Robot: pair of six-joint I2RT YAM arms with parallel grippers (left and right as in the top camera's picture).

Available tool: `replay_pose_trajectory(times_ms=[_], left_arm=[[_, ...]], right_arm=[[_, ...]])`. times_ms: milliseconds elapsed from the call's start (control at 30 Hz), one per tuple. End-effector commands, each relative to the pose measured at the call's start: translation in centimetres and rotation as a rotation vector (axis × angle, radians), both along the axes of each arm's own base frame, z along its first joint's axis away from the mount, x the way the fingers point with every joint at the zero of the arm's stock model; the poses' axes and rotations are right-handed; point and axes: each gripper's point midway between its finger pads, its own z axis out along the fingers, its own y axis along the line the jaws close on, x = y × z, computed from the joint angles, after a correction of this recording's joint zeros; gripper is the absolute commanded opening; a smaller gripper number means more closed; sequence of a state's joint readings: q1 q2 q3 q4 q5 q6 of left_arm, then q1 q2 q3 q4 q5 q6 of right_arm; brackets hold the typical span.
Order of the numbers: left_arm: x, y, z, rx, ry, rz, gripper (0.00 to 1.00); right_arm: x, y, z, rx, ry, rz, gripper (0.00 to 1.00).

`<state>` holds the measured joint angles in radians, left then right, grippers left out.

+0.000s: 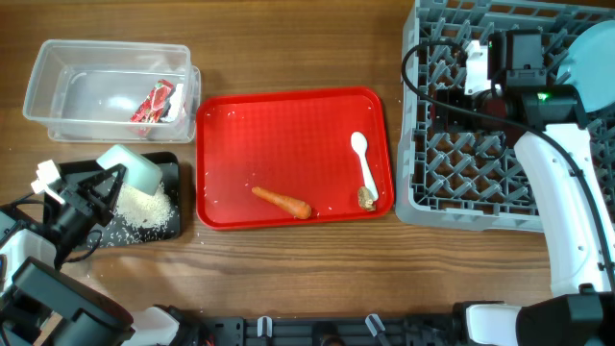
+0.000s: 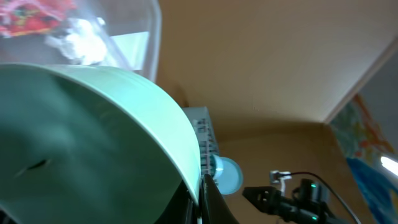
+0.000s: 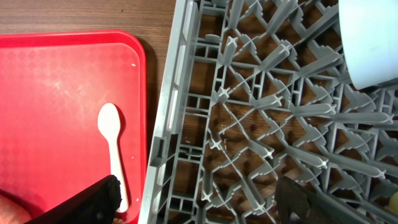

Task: Sort waste into correct bins and load items into the dishwasher rack
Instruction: 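Tip the green bowl over the black tray to pour out the rice, then set the emptied green bowl back on the red tray with the left gripper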

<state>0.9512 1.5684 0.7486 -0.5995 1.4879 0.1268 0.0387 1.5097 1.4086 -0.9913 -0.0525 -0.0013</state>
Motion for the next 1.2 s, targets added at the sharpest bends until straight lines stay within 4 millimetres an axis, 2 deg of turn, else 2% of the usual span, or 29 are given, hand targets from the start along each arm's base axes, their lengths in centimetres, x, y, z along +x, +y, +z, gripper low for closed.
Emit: replay_pose_trajectory(times_ms=[0, 100, 133, 200, 233, 300, 333, 367, 567, 700, 867, 1000, 1167], left_arm=[[-0.1, 0.0, 1.1, 0.046, -0.088, -0.006, 0.04], [0.1, 1.1, -2.4, 0.040, 0.168, 0.055, 0.04], [0.0, 0.9, -1.9, 0.006, 0.154, 0.049, 0.04], [-0.1, -0.2, 1.8, -0.003, -0.107, -0.017, 0.04], [0.1, 0.0, 1.8, 0.019, -0.115, -0.016, 0.04], [0.3, 0.4, 0.3, 0.018, -0.007, 0.008, 0.04], [0.2, 0.3, 0.4, -0.016, 0.008, 0.008, 0.04], [0.0, -0.4, 1.8, -0.020, -0.095, -0.023, 0.04], [0.3, -0.7, 1.3, -0.004, -0.063, -0.034, 0.04], [0.6, -1.9, 1.4, -0.012, -0.061, -0.074, 0.04], [1.3, -5.6, 1.9, 0.018, -0.067, -0.193, 0.04], [1.7, -10.4, 1.2, 0.134, -0.022, -0.337, 0.04], [2.4, -15.4, -0.2, 0.285, 0.064, -0.457, 0.04]], right_arm=[[-0.2, 0.4, -0.1, 0.014, 0.008, 0.008, 0.82], [-0.2, 0.4, -0.1, 0.014, 0.007, 0.008, 0.82], [-0.2, 0.4, -0.1, 0.014, 0.006, 0.008, 0.82], [-0.2, 0.4, -0.1, 0.014, 0.008, 0.008, 0.82], [-0.2, 0.4, -0.1, 0.014, 0.009, 0.008, 0.82], [-0.3, 0.4, -0.1, 0.014, 0.010, 0.009, 0.82], [-0.3, 0.4, -0.1, 0.014, 0.010, 0.009, 0.82], [-0.3, 0.4, -0.1, 0.014, 0.010, 0.009, 0.82], [-0.3, 0.4, -0.1, 0.014, 0.010, 0.008, 0.82], [-0.3, 0.4, -0.1, 0.014, 0.011, 0.009, 0.82], [-0.3, 0.4, -0.1, 0.014, 0.011, 0.009, 0.82], [-0.3, 0.4, -0.1, 0.014, 0.011, 0.008, 0.82], [-0.3, 0.4, -0.1, 0.014, 0.010, 0.008, 0.82]])
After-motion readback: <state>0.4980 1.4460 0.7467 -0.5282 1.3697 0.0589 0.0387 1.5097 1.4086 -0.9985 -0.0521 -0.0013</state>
